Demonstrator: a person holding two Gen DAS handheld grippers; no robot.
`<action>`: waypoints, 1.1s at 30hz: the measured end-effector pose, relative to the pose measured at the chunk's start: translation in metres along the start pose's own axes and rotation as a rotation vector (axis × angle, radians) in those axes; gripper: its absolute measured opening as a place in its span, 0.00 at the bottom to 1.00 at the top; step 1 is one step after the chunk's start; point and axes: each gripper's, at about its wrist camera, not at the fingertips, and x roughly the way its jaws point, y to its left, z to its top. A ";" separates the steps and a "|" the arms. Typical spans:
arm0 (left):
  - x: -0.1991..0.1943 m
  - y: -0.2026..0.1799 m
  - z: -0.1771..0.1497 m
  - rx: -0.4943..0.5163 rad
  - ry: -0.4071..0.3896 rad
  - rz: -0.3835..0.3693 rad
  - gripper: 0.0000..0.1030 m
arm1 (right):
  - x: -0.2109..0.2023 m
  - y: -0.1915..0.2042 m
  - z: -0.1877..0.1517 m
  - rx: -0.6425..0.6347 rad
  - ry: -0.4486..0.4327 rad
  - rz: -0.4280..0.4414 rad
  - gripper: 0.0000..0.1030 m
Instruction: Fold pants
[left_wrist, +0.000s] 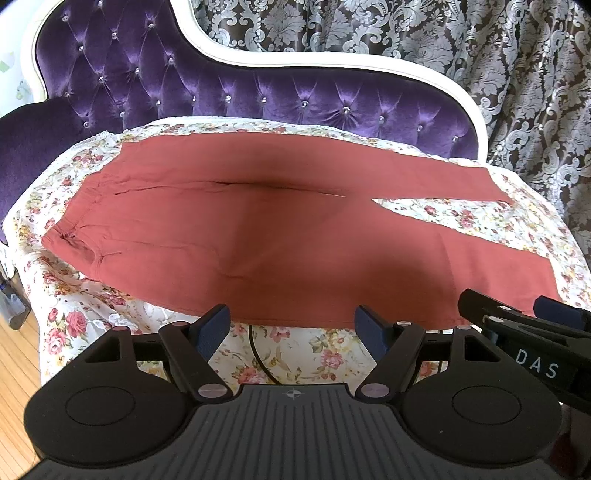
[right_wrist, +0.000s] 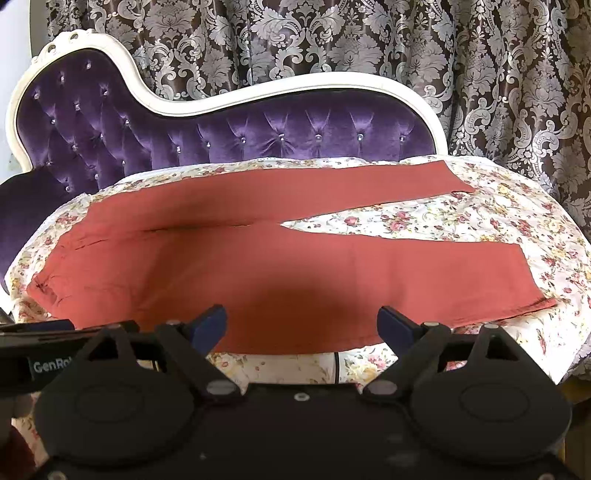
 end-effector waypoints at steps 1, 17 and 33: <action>0.000 0.000 0.000 0.000 0.001 0.000 0.71 | 0.000 0.000 0.000 -0.001 0.000 0.000 0.91; 0.004 0.004 0.002 -0.004 0.005 0.011 0.71 | 0.003 -0.001 0.002 -0.006 0.006 0.011 0.91; 0.005 0.004 0.003 0.009 -0.005 0.008 0.70 | 0.008 -0.002 0.002 -0.005 0.012 0.017 0.91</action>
